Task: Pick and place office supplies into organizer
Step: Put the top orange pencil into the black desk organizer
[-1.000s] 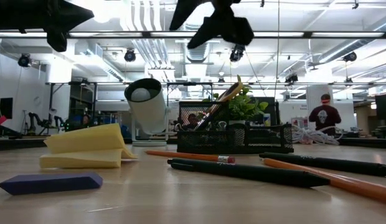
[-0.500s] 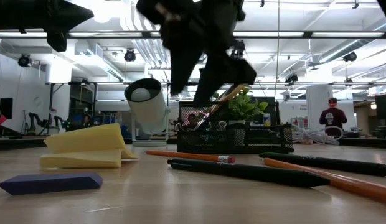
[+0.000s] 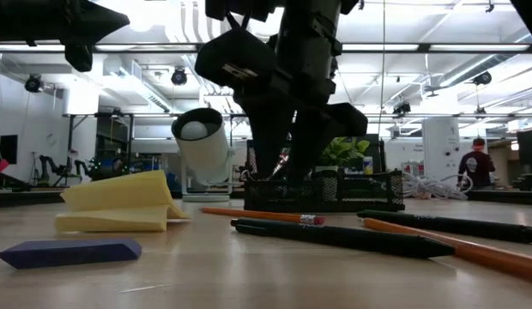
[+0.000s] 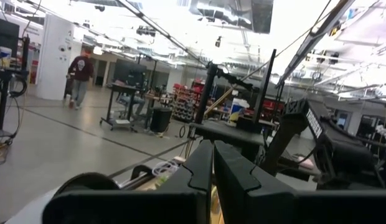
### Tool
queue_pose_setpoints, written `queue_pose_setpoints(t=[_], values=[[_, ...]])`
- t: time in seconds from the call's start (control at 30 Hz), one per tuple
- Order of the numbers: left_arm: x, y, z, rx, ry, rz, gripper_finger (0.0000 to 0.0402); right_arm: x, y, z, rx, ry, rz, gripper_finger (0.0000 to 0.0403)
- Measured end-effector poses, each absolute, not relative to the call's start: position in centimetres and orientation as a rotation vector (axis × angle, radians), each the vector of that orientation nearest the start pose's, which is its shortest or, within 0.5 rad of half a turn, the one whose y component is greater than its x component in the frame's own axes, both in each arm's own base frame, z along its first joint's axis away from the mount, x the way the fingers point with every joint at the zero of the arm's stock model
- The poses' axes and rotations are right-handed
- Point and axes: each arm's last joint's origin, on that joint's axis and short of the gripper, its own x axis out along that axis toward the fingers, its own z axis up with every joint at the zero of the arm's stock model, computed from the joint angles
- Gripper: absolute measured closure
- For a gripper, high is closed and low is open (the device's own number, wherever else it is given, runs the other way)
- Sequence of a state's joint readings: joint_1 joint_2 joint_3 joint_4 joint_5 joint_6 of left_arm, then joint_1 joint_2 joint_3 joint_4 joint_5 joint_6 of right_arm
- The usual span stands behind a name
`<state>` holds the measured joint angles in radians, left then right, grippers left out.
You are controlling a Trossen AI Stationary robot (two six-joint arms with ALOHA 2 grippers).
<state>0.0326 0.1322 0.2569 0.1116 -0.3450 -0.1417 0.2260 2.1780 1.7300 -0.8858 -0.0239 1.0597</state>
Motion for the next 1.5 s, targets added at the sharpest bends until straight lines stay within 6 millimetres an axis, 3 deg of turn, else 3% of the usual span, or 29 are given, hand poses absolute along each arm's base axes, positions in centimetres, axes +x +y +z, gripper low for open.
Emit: queue_pose_setpoints(t=[0.33,0.67,0.97,1.2,1.37,1.5], values=[[8.6,1.3,25.0,-0.176,-0.257,0.360,0.0402,42.1,9.8,15.9,0.702,1.347,-0.506,0.0247],[8.6,1.3,25.0,-0.176,-0.256,0.360,0.0402,42.2,9.6,15.9,0.774,1.405,-0.394,0.0251],[8.7,1.3,25.0,-0.175,-0.255,0.359,0.0402,44.3,8.5,19.7,0.795,1.296,-0.321,0.0255],[8.7,1.3,25.0,-0.174,-0.251,0.360,0.0402,44.5,5.0,22.3,0.741,1.331,-0.344,0.0254],[8.7,1.3,24.8,-0.171,-0.230,0.362,0.0402,44.7,3.5,23.3,0.748,1.313,-0.352,0.0254],[8.7,1.3,24.8,-0.171,-0.230,0.362,0.0402,45.2,4.1,22.4,0.746,1.331,-0.352,0.0255]])
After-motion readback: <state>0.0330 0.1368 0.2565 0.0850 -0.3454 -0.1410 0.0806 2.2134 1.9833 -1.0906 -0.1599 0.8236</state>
